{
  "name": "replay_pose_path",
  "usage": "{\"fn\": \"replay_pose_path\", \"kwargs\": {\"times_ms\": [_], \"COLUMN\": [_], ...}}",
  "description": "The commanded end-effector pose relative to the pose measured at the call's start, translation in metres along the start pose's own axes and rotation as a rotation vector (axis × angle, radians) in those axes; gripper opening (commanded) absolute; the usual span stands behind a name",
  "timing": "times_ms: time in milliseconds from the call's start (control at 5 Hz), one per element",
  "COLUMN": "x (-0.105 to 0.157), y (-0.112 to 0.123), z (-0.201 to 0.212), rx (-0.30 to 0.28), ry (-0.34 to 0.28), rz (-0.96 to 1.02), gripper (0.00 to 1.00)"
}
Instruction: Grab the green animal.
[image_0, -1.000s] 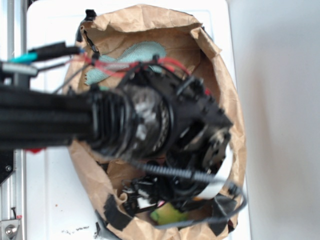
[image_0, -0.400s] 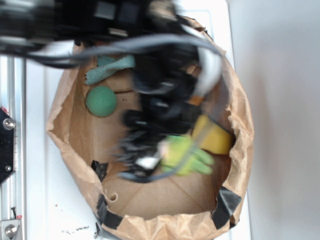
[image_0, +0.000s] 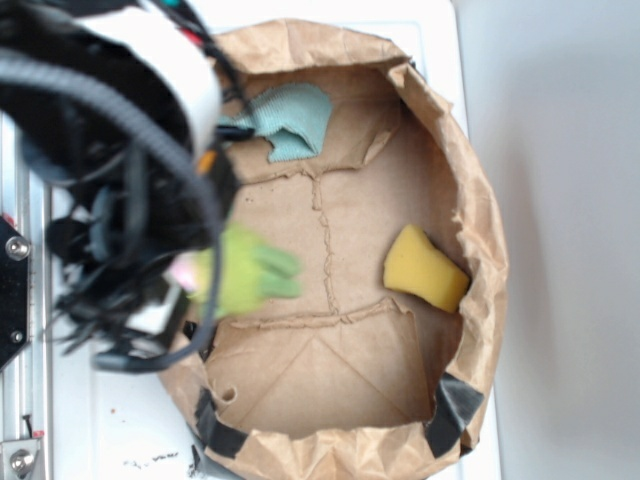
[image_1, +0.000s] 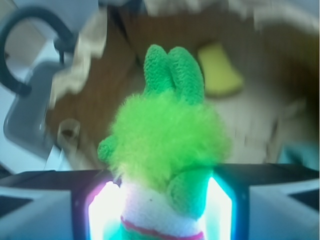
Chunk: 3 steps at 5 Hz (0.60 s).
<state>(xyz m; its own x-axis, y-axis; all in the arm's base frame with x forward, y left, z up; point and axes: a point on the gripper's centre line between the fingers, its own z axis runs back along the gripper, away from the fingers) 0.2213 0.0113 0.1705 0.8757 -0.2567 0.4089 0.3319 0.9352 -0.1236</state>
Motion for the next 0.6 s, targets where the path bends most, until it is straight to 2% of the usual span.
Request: {"fn": "replay_pose_path", "kwargs": {"times_ms": [0,200,400], "x": [0.011,0.026,0.03], "y": [-0.003,0.002,0.0], "z": [0.026,0.018,0.014], "rx": [0.008,-0.039,-0.002], "ry": [0.017,0.033,0.029], "rz": [0.044,0.099,0.058], "gripper": [0.0,0.0,0.0]}}
